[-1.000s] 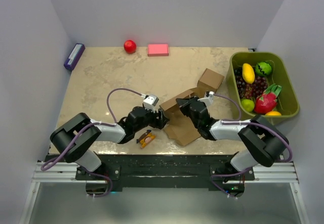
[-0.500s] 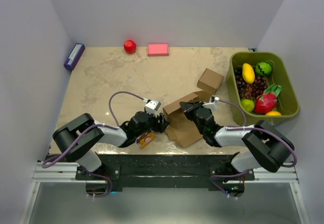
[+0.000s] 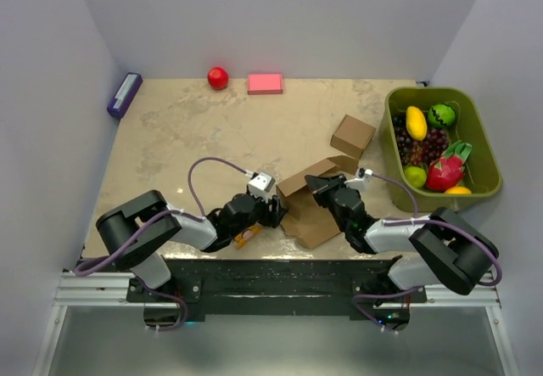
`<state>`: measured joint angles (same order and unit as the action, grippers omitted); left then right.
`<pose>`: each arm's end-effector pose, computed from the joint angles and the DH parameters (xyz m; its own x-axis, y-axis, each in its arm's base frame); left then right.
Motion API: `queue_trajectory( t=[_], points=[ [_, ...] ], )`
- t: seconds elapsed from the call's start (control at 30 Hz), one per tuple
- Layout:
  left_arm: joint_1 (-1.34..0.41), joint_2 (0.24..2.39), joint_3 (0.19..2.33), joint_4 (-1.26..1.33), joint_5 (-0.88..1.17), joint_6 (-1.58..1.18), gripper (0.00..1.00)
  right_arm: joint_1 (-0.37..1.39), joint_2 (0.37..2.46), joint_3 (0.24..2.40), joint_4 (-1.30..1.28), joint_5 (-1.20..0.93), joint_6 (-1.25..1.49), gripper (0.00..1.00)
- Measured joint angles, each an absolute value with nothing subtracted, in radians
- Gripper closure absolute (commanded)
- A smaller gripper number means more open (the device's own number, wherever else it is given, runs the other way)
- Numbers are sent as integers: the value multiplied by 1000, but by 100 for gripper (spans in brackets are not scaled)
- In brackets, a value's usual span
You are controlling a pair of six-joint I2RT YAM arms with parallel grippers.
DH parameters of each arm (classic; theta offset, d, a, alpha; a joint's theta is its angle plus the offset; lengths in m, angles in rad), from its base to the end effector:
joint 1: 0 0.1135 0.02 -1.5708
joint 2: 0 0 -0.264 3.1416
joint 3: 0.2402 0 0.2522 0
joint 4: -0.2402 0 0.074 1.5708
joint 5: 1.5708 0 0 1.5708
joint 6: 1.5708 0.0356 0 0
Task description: Fold the paper box
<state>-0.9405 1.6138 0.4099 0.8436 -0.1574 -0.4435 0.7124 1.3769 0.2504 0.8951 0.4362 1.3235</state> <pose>0.1680 -0.2208 0.1316 -0.4930 -0.0434 -0.8690 0.5534 0.7550 -0.3516 0.1854 0.1403 0.1528 -0.3151 0.8890 -0.3322 0.0994 0.3790 0.9200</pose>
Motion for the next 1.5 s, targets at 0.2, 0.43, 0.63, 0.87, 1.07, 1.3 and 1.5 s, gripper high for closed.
queue_trajectory(
  t=[0.2, 0.43, 0.63, 0.87, 1.07, 1.3, 1.5],
  points=[
    [-962, 1643, 407, 876, -183, -441, 36, 713, 1354, 231, 893, 437, 1326, 100],
    [-971, 1689, 407, 925, -209, -431, 36, 713, 1354, 231, 891, 438, 1328, 100],
    [-978, 1725, 422, 962, -221, -426, 35, 713, 1354, 231, 890, 438, 1329, 100],
    [-994, 1737, 436, 987, -259, -426, 35, 713, 1354, 231, 889, 440, 1329, 100],
    [-1021, 1755, 441, 1029, -316, -423, 40, 713, 1354, 228, 891, 450, 1333, 100],
    [-1071, 1788, 487, 1003, -453, -400, 51, 712, 1355, 228, 890, 459, 1336, 100],
    [-1100, 1819, 567, 919, -580, -397, 61, 707, 1357, 228, 890, 484, 1344, 100]
  ],
)
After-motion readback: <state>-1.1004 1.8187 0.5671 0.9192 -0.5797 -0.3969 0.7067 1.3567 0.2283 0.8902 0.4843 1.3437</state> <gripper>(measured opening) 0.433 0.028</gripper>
